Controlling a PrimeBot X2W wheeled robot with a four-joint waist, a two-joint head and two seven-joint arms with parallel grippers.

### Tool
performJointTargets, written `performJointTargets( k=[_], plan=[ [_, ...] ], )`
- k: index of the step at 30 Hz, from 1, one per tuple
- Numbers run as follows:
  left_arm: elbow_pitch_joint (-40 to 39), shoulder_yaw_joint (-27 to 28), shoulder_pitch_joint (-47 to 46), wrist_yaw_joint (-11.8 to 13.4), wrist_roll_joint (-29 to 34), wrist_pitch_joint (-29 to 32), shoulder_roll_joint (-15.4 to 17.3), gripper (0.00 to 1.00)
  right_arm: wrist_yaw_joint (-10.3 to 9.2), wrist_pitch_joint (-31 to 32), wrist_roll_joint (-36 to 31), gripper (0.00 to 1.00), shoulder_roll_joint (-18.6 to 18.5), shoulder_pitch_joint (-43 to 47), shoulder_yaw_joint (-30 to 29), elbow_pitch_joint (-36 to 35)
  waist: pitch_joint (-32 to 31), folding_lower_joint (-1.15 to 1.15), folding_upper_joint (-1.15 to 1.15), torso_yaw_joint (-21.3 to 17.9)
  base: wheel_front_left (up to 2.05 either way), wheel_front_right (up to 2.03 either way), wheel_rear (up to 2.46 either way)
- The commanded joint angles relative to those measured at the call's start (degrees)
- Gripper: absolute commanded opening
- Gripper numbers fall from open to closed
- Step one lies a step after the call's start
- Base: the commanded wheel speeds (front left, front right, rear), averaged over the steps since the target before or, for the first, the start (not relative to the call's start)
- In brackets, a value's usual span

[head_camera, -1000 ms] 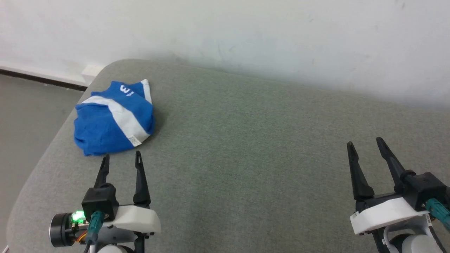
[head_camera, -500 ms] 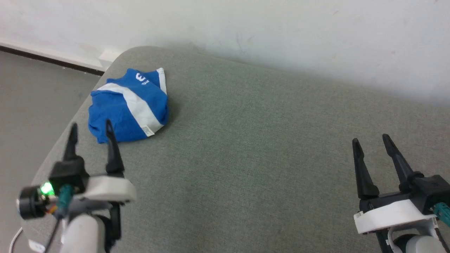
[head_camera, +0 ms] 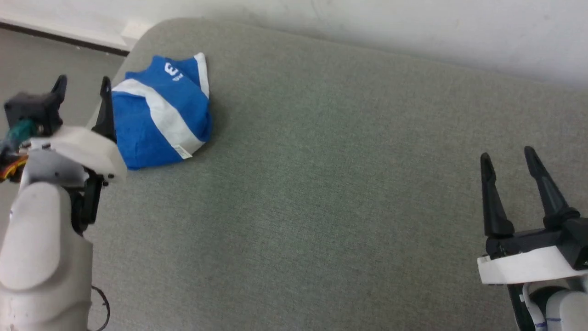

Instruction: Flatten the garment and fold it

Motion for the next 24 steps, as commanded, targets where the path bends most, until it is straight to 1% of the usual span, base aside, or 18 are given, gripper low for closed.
performJointTargets(
  k=[1, 5, 10, 16, 21, 24],
  plan=[
    [2.58, -0.54, -3.50, -1.80, -1.98, 3.22, 0.86, 1.00, -0.09, -0.68, -0.35, 1.00, -0.69, -1.38, -0.30, -0.76, 4.35, -0.01, 0.00, -0.56, 0.00, 0.00, 0.00],
    [6.69, -2.07, -8.56, -3.86, -4.82, 10.54, 3.59, 1.00, -0.09, -1.15, -0.41, 1.00, -1.52, -3.04, -0.16, -1.55, 7.69, -0.01, 0.00, -1.65, 0.00, 0.00, 0.00],
    [10.67, -5.54, -13.59, -4.74, -9.62, 21.23, 6.12, 1.00, -0.10, -1.75, -0.55, 1.00, -2.54, -4.87, -0.06, -2.31, 11.51, -0.01, 0.00, -3.08, 0.00, 0.00, 0.00],
    [13.33, -12.97, -17.29, -5.14, -16.57, 33.81, 9.50, 1.00, -0.10, -2.47, -0.48, 1.00, -3.22, -7.05, -0.13, -3.30, 15.41, -0.01, 0.00, -4.62, 0.00, 0.00, 0.00],
    [15.53, -18.75, -19.31, -5.45, -21.08, 41.13, 11.95, 1.00, -0.11, -3.07, -0.36, 1.00, -3.66, -8.41, 0.10, -3.82, 17.79, -0.01, 0.00, -5.19, 0.00, 0.00, 0.00],
    [17.26, -23.23, -19.68, -5.63, -21.55, 44.01, 13.03, 1.00, -0.11, -3.42, -0.35, 1.00, -3.73, -9.19, 0.15, -4.01, 18.95, -0.01, 0.00, -5.22, 0.00, 0.00, 0.00]
  ],
)
